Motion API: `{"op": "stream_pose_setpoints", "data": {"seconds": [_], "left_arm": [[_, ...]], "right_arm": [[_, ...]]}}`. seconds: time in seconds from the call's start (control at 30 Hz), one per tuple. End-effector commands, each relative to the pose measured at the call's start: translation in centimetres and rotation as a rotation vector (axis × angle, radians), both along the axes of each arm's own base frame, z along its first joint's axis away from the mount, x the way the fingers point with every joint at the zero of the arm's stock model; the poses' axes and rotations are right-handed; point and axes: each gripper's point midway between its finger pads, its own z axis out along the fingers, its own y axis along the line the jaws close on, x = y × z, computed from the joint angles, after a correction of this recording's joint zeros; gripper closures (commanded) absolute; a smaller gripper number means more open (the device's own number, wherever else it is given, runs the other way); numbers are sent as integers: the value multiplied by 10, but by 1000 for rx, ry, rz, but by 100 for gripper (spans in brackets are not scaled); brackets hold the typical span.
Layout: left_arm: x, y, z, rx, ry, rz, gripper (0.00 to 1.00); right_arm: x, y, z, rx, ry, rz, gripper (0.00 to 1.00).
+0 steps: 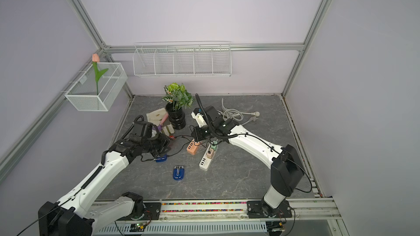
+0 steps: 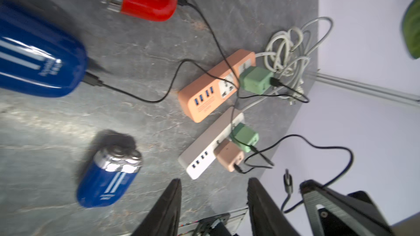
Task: Charge the electric shaver
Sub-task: Pick up the charging cable from the center of the board.
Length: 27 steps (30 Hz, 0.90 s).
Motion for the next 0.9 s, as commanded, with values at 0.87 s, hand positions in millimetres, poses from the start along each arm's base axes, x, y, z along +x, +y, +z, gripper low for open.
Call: {"op": "stream_pose_setpoints", "data": {"seconds": [0.87], "left_arm": [[55,-55,36,-290,3,28,80]], "right_arm": [[9,-10,11,115,95,-56,93]]}}
